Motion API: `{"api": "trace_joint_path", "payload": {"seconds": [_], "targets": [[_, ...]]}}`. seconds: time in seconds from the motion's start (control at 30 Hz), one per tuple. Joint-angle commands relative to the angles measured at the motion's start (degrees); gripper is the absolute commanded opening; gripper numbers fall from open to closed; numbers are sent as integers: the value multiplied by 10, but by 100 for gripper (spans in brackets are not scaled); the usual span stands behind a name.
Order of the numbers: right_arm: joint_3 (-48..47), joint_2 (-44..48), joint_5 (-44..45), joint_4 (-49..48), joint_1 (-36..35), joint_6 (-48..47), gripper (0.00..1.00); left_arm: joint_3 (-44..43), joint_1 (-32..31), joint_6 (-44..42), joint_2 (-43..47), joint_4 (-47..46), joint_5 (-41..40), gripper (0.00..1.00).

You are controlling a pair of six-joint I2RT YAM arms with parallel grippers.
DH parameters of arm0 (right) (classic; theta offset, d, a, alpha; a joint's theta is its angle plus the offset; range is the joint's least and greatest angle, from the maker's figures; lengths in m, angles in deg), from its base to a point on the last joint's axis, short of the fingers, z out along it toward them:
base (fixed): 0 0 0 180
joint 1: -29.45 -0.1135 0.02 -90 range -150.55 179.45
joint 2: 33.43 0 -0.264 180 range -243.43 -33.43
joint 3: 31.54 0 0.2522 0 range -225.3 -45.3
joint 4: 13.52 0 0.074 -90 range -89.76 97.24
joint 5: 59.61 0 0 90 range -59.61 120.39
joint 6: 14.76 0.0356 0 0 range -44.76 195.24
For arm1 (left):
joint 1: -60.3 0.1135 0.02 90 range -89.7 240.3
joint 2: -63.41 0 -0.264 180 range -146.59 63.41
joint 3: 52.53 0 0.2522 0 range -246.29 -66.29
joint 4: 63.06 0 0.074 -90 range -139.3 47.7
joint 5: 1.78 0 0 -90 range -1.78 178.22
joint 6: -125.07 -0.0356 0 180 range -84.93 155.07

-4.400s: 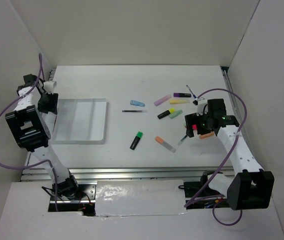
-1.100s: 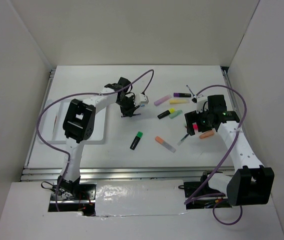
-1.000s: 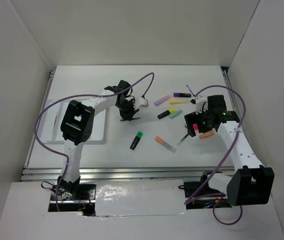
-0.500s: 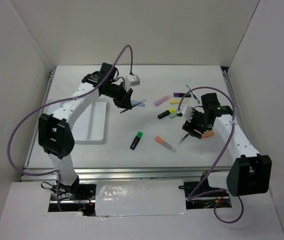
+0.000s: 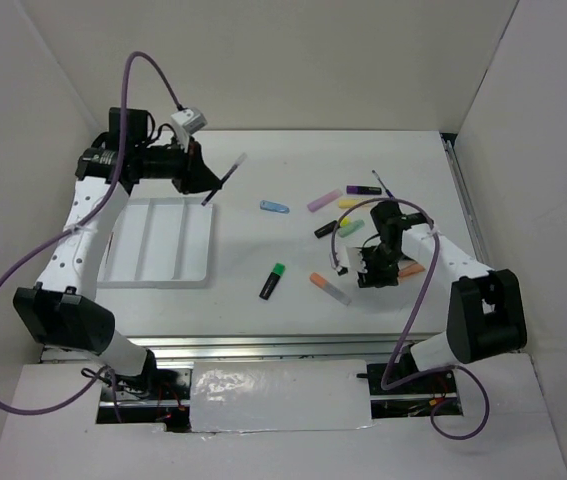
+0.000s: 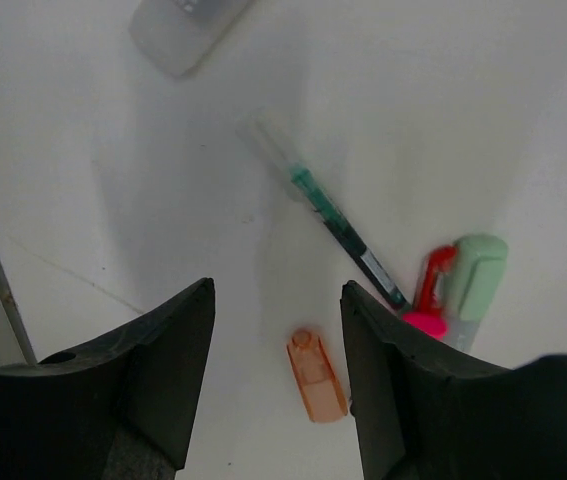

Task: Sort the stationery into containers
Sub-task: Grab a piece of stationery with the right arm

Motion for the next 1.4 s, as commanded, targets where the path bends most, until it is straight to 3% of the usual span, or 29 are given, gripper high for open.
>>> {"api": "trace_joint_path", "payload": {"seconds": [0.0,0.23,0.33,0.47,0.87,1.07,1.3,1.37], "targets": [[28,-19,34,-42,-20,-50,60,20,43,19,37,1,42,0],[32,-60,72,-88,-41,-65,59,26,210,3,47,57,118,0],[14,-71,72,-87,-42,-65,59,28,249,-43,42,108,135,0],[-3,-82,81,-86,-41,-79,58,33,272,-99,33,158,138,0],[28,-128,132,-138,-55,-119,47,38,356,-156,4,206,97,0],[-6,-157,149,-108,-66,-119,31,35,407,-186,-32,244,96,0],[-77,-211,171,-14,-87,-101,25,29,447,-219,-61,260,66,0],[-95,-226,172,3,-89,-91,13,35,453,-226,-57,258,59,0]]}}
